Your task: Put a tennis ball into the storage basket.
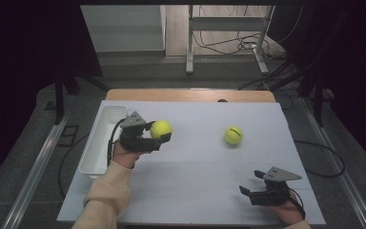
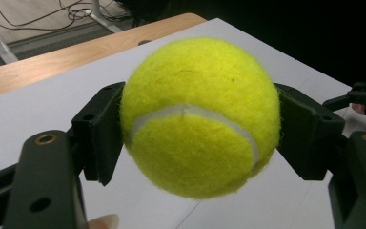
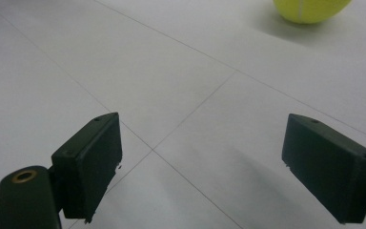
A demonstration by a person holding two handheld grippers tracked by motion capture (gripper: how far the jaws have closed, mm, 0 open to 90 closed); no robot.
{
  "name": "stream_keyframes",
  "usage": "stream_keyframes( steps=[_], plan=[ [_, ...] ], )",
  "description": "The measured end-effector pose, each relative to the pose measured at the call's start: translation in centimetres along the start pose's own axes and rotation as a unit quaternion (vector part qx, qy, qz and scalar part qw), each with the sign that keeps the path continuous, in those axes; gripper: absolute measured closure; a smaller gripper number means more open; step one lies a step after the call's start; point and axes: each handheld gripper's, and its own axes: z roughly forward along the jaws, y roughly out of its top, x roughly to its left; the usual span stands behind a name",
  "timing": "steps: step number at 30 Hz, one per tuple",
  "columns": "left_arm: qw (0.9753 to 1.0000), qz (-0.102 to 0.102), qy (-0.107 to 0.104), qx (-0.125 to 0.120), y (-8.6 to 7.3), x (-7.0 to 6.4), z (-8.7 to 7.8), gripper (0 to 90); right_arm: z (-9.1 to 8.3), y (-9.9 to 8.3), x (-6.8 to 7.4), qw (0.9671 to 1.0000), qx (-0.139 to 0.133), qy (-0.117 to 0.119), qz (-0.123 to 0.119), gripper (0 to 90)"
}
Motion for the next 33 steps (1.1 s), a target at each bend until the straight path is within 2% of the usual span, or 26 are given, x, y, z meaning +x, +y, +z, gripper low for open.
stream_keyframes(
  steps=[26, 33],
  plan=[
    [0.9994, -0.016, 0.019, -0.023, 0.2, 1.4, -1.8, 26.1, 0.0, 0.0, 0.0, 1.0, -0.003, 0.003, 0.001, 13.9],
    [0.9989, -0.026, 0.028, -0.029, 0.1, 2.0, -2.3, 26.1, 0.0, 0.0, 0.0, 1.0, -0.002, 0.004, 0.001, 13.9]
  ],
)
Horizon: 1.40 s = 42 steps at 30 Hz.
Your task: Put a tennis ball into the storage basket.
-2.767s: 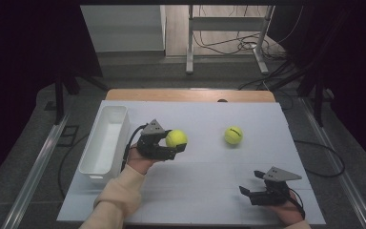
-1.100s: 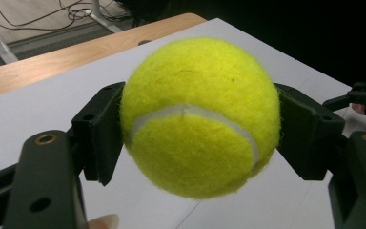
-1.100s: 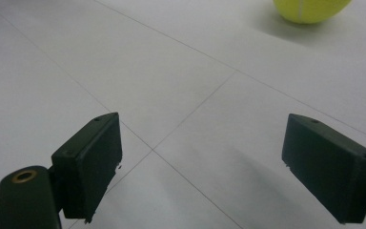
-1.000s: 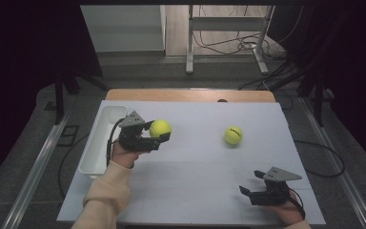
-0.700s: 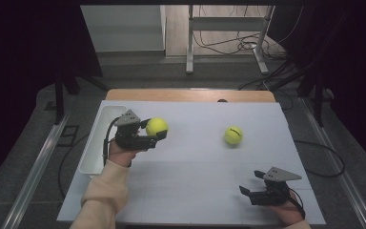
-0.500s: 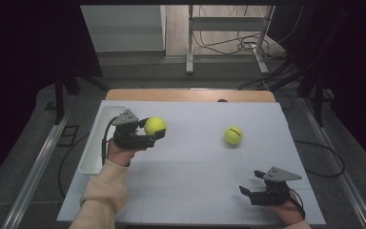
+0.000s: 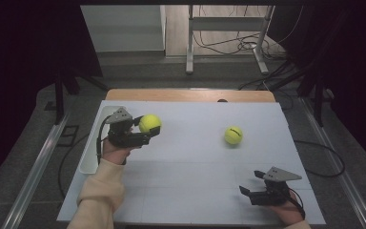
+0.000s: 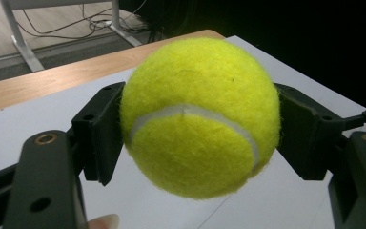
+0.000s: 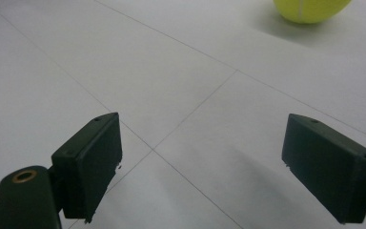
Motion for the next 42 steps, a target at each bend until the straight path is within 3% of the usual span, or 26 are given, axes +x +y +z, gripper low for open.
stream_keyframes(
  steps=[42],
  plan=[
    [0.9982, -0.033, 0.046, -0.019, -0.4, 3.3, -2.1, 26.1, 0.0, 0.0, 0.0, 1.0, 0.001, -0.001, 0.0, 13.8]
  ],
)
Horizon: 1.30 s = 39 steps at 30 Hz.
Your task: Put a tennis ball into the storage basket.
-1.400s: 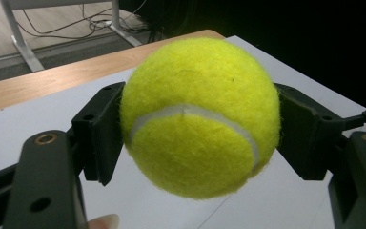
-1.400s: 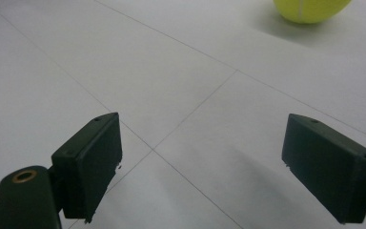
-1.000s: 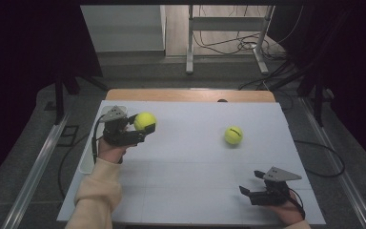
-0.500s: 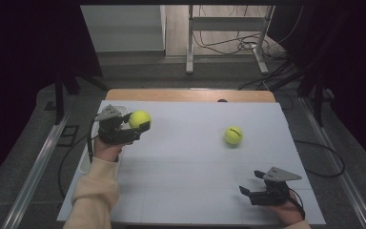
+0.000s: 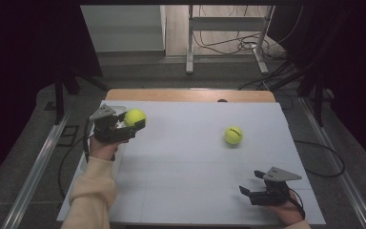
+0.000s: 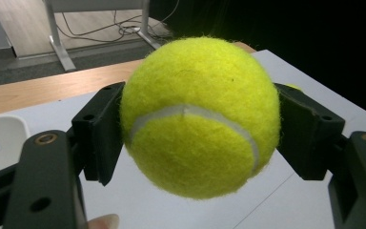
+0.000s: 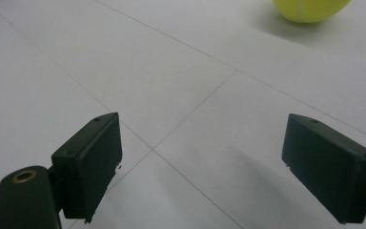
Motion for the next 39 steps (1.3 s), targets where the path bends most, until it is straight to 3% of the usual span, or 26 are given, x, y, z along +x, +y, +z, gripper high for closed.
stream_keyframes(
  steps=[14, 20, 27, 39],
  plan=[
    [0.9994, -0.013, 0.026, -0.016, -0.1, 1.4, -1.0, 26.2, 0.0, 0.0, 0.0, 1.0, -0.002, -0.002, 0.0, 13.8],
    [0.9983, -0.028, 0.045, -0.027, -0.2, 2.4, -1.8, 26.2, -0.1, 0.0, 0.0, 1.0, 0.0, -0.005, -0.002, 13.8],
    [0.997, -0.029, 0.062, -0.035, -0.1, 3.0, -2.4, 26.2, -0.1, 0.1, 0.1, 1.0, -0.002, -0.001, -0.006, 13.8],
    [0.9934, -0.038, 0.108, -0.006, 0.1, 4.6, -1.9, 26.2, -0.2, 0.2, 0.1, 0.9998, -0.011, 0.008, -0.013, 13.8]
  ],
)
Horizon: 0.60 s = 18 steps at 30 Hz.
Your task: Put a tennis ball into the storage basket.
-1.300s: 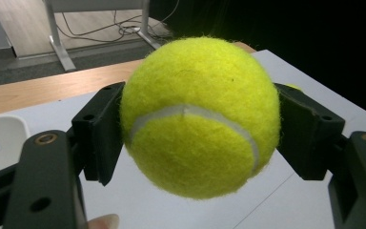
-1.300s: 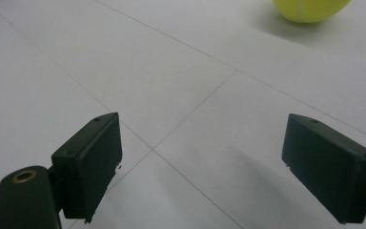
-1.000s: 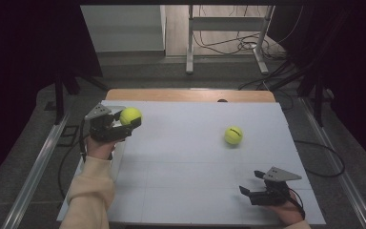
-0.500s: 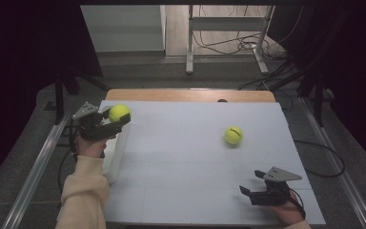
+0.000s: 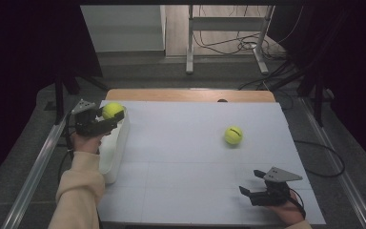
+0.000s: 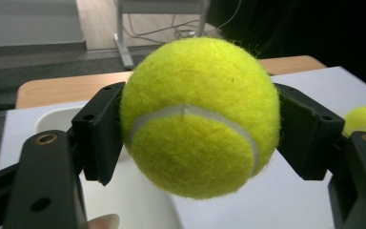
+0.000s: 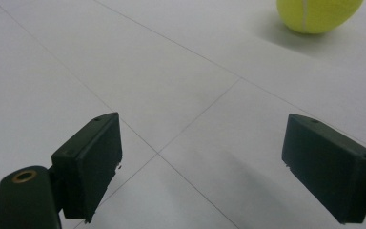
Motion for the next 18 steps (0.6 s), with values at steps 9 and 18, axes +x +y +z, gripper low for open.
stream_keyframes(
  steps=[9, 18],
  plan=[
    [0.9991, 0.003, 0.03, 0.028, 0.3, 1.3, 1.0, 26.2, -0.1, 0.1, -0.1, 1.0, -0.001, 0.001, -0.001, 13.8],
    [0.998, -0.004, 0.04, 0.049, 0.4, 2.4, 1.8, 26.2, -0.1, 0.1, -0.1, 1.0, -0.001, 0.0, 0.001, 13.9]
  ],
)
